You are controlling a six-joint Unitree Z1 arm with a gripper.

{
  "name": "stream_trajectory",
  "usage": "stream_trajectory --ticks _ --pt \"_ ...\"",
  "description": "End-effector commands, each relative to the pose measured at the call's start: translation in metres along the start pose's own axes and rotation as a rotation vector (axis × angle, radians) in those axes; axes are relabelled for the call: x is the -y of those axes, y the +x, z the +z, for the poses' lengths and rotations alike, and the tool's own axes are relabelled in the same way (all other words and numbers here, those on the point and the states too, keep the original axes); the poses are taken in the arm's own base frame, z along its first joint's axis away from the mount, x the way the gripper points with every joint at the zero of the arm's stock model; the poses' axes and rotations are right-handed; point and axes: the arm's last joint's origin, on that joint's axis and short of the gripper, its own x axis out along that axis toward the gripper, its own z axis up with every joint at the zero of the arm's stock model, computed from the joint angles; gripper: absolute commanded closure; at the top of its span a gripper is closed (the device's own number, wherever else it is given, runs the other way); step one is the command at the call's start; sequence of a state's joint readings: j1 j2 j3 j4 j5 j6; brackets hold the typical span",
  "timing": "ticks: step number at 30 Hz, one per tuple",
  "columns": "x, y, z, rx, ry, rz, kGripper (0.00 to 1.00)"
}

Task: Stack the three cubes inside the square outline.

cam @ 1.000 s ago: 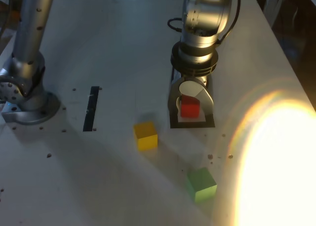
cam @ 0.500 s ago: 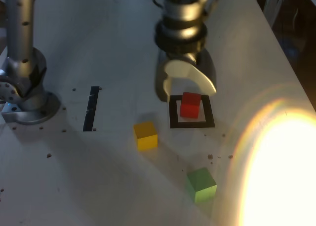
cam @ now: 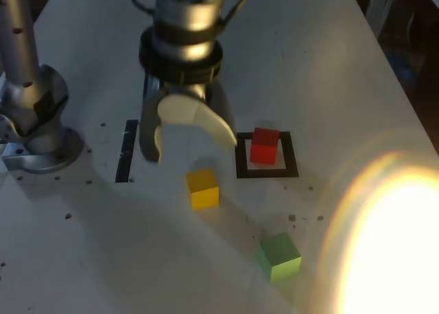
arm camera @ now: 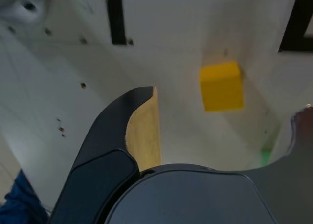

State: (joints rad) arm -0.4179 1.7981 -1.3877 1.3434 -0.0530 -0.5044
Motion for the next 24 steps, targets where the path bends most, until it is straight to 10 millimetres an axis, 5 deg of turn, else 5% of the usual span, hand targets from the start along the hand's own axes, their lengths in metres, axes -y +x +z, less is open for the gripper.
stream_trajectory --ticks 1,10,24 --pt "0.004 0.007 0.002 0.0 -0.024 0.019 0.11" --pt "0.016 0.04 0.017 0.018 -0.062 0.046 0.11" --pt "0.004 0.078 0.032 -0.005 -0.074 0.013 0.12"
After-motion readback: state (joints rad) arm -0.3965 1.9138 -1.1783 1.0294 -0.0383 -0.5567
